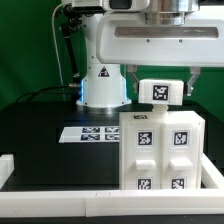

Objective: Assemble cabinet

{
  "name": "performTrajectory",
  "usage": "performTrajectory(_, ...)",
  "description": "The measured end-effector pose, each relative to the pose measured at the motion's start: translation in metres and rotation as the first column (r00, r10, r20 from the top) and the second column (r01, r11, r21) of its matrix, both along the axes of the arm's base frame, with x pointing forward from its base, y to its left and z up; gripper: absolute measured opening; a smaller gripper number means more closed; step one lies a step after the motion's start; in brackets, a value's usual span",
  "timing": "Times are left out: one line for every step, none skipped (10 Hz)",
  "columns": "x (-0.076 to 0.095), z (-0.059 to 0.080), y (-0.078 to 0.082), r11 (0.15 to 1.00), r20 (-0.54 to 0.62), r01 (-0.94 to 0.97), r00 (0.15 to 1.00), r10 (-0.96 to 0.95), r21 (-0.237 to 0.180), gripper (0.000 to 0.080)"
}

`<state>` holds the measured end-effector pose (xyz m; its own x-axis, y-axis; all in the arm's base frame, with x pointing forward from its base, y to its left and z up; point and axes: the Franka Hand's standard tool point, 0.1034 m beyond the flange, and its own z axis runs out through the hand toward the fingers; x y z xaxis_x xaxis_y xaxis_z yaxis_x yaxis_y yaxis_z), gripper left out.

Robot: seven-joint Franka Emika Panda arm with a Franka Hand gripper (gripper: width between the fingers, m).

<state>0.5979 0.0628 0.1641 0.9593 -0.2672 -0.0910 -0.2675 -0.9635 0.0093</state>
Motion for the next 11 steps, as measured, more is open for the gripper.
performTrajectory(0.001,0.001,-0.003,1.000,0.000,-0.003,1.000,0.003,0.001,0.0564)
performTrajectory(0.002,0.002,-0.005,1.000,0.000,-0.002,1.000,0.002,0.001,0.0564)
performTrajectory(0.003,0.003,-0.009,1.000,-0.003,-0.008,1.000,0.008,0.002,0.0564)
performTrajectory(0.003,0.003,-0.014,1.000,-0.004,-0.011,1.000,0.011,0.003,0.0564)
performTrajectory(0.004,0.003,-0.019,1.000,-0.004,-0.017,1.000,0.017,0.005,0.0564)
performTrajectory(0.004,0.003,-0.022,1.000,-0.004,-0.013,1.000,0.013,0.005,0.0564)
performTrajectory(0.004,0.003,-0.022,1.000,-0.004,-0.012,1.000,0.013,0.006,0.0564)
performTrajectory(0.005,0.003,-0.021,1.000,-0.003,-0.011,1.000,0.011,0.008,0.0564)
performTrajectory(0.005,0.003,-0.021,1.000,-0.002,-0.011,1.000,0.011,0.007,0.0564)
performTrajectory(0.005,0.003,-0.021,1.000,-0.001,-0.011,1.000,0.011,0.007,0.0564)
performTrajectory(0.005,0.003,-0.021,1.000,-0.001,-0.011,1.000,0.011,0.008,0.0564)
